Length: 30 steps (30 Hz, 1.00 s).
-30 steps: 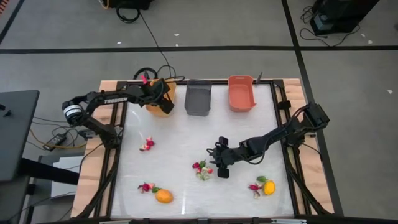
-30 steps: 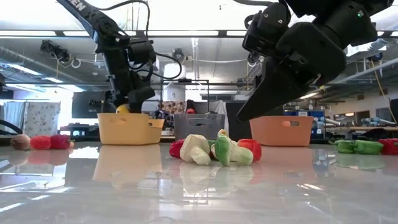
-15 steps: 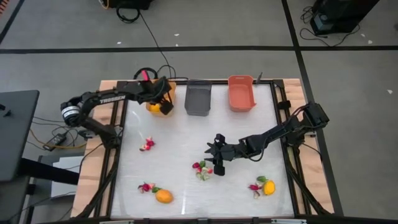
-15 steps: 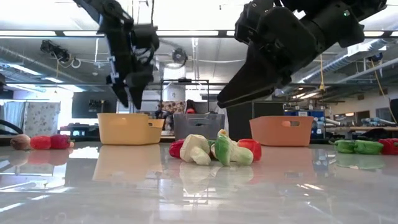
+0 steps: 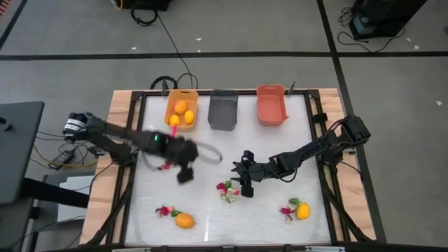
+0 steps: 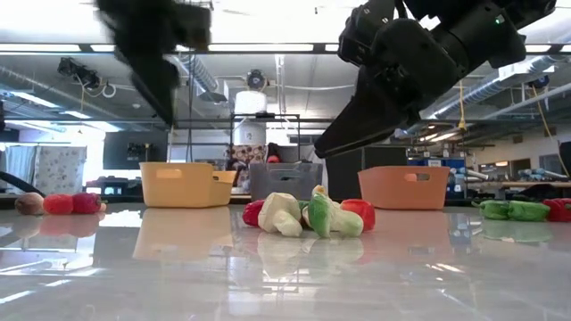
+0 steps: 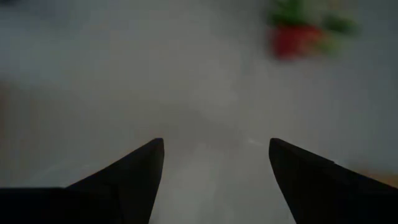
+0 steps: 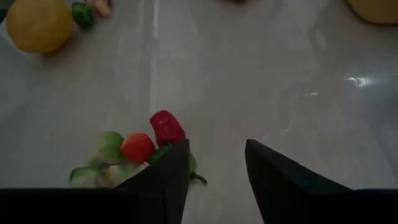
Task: Sort produce into baskets
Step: Put the yellow lemon into the yellow bin
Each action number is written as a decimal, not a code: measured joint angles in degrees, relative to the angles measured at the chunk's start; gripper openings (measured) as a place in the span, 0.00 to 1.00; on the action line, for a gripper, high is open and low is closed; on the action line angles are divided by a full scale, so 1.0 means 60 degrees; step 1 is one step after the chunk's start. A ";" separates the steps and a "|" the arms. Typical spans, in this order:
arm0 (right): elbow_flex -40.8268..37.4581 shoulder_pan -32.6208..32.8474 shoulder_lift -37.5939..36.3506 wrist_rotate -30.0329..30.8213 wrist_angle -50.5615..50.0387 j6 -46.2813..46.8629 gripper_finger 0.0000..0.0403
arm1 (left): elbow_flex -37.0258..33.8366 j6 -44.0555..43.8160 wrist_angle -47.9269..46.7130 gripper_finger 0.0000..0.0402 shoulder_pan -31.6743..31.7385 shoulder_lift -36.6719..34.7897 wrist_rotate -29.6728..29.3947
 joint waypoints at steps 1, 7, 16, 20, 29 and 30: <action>0.0000 0.0000 0.0000 0.0000 0.0038 -0.0003 0.42 | 0.0000 -0.0331 0.0090 0.74 -0.0505 0.0000 0.0117; 0.0000 0.0066 0.0000 -0.0036 0.0223 -0.0021 0.42 | -0.0007 -0.2307 0.1329 0.74 -0.2856 0.0128 -0.0032; 0.0000 0.0084 0.0000 -0.0175 0.0368 -0.0021 0.42 | -0.0018 -0.3606 0.2728 0.74 -0.4514 0.1329 -0.0859; 0.0000 0.0145 0.0004 -0.0335 0.0305 -0.0021 0.42 | -0.0018 -0.3922 0.2851 0.74 -0.4793 0.1903 -0.0445; 0.0000 0.0412 0.0007 -0.0310 0.0153 0.0087 0.45 | -0.0018 -0.3912 0.2910 0.74 -0.4983 0.2664 0.0161; 0.0000 0.0459 0.0007 -0.0274 0.0128 0.0088 0.46 | -0.0018 -0.3886 0.2945 0.74 -0.4983 0.2736 0.0163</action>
